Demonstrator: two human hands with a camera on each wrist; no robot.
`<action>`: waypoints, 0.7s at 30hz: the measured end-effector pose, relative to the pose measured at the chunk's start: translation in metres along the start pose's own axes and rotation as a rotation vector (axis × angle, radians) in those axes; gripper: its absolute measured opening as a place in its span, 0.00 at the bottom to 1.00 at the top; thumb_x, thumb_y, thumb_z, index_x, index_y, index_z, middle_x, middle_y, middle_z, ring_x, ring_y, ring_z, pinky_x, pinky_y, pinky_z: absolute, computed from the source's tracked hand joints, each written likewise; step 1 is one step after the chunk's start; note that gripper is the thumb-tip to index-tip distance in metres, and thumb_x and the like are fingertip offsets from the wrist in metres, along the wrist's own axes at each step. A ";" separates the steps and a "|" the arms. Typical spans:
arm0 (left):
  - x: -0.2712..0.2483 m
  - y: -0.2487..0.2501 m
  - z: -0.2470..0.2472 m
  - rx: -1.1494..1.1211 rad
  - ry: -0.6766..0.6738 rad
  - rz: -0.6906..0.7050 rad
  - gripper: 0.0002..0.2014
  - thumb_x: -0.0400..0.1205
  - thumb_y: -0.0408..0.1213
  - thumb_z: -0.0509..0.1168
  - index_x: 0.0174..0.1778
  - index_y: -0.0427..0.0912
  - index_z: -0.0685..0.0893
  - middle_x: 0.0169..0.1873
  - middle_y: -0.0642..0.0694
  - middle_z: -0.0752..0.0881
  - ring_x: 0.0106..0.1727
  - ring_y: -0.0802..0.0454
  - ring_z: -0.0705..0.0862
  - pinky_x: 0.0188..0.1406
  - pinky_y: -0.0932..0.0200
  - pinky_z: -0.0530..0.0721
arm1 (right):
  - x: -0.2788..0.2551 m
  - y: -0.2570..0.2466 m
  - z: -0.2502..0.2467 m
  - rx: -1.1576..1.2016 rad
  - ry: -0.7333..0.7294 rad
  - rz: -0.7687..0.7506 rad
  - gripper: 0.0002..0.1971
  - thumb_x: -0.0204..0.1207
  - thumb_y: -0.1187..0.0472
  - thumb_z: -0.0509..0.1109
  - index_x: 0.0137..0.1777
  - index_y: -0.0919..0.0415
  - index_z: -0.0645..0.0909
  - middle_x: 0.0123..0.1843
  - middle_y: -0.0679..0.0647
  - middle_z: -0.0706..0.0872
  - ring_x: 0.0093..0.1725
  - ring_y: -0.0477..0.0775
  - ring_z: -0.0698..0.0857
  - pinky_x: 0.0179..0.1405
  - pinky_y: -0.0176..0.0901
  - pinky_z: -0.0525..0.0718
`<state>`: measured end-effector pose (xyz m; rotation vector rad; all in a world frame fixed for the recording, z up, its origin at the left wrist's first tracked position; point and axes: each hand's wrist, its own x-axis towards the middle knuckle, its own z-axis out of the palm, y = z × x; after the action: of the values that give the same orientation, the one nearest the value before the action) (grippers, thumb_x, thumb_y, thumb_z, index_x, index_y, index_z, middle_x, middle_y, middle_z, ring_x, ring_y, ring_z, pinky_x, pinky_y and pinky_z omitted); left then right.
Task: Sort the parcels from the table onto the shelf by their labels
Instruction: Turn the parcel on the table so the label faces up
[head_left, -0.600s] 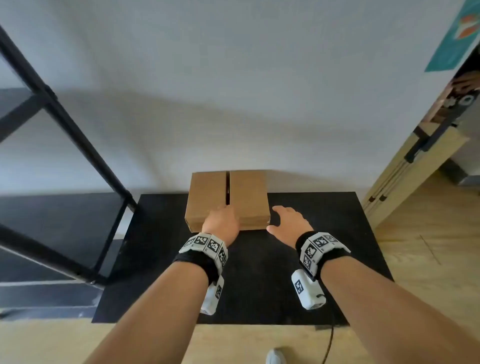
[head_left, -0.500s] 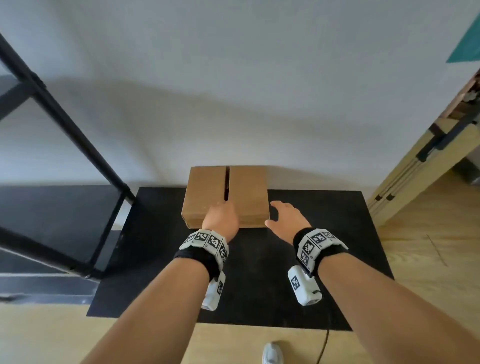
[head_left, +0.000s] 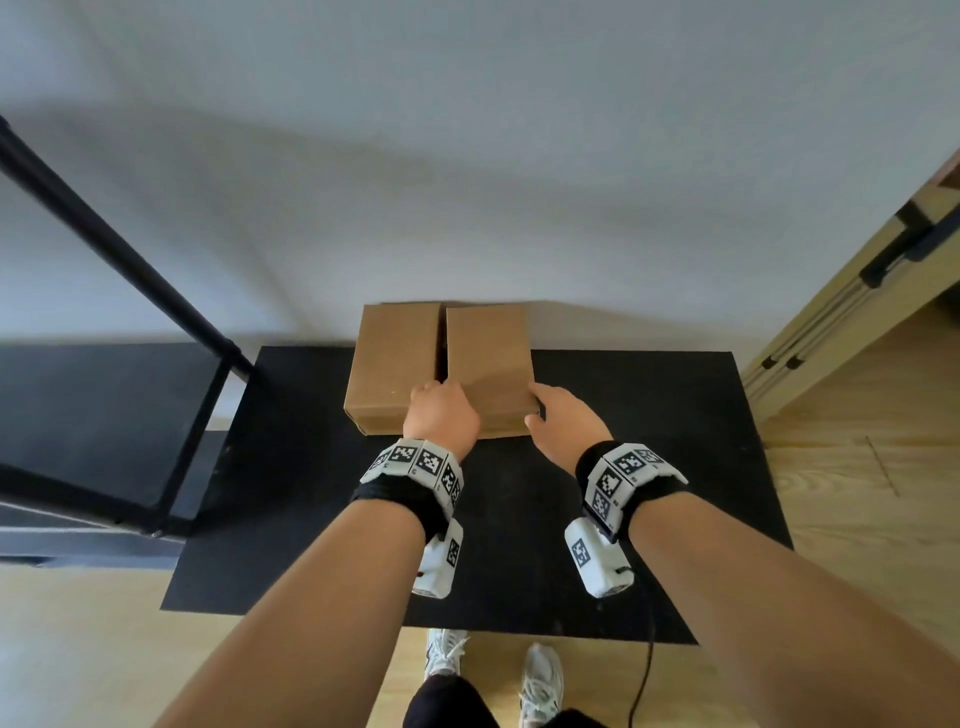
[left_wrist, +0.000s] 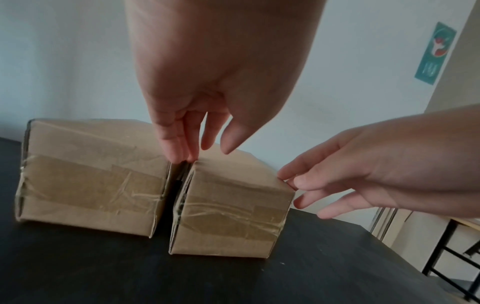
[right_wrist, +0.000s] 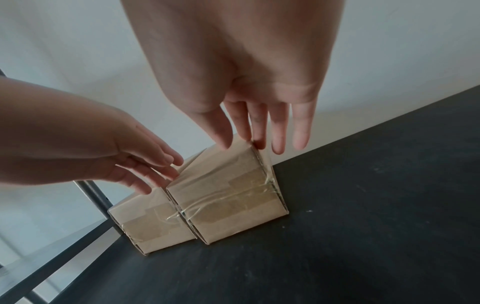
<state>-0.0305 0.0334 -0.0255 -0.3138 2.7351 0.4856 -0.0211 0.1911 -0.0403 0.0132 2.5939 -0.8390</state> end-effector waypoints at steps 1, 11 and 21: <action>-0.001 -0.002 0.003 -0.034 0.004 0.002 0.16 0.86 0.31 0.54 0.66 0.33 0.80 0.62 0.34 0.84 0.66 0.37 0.79 0.63 0.46 0.79 | -0.003 0.002 0.000 0.006 0.018 0.005 0.27 0.84 0.58 0.61 0.83 0.59 0.65 0.78 0.59 0.74 0.75 0.60 0.76 0.74 0.52 0.74; -0.037 -0.015 0.041 -0.442 -0.011 -0.119 0.23 0.90 0.40 0.52 0.81 0.41 0.73 0.74 0.38 0.78 0.71 0.40 0.79 0.66 0.51 0.77 | -0.034 0.030 0.008 0.004 0.151 0.021 0.13 0.83 0.59 0.63 0.66 0.60 0.75 0.53 0.56 0.84 0.47 0.56 0.85 0.46 0.50 0.84; -0.064 -0.025 0.044 -0.865 0.048 -0.116 0.20 0.90 0.35 0.55 0.77 0.44 0.79 0.73 0.45 0.81 0.70 0.49 0.79 0.64 0.60 0.75 | -0.042 0.040 0.020 0.124 0.169 0.064 0.23 0.82 0.59 0.66 0.77 0.60 0.72 0.65 0.59 0.84 0.63 0.59 0.85 0.58 0.49 0.82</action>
<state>0.0475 0.0364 -0.0481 -0.6826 2.3675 1.6181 0.0308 0.2169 -0.0609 0.2101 2.6760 -1.0140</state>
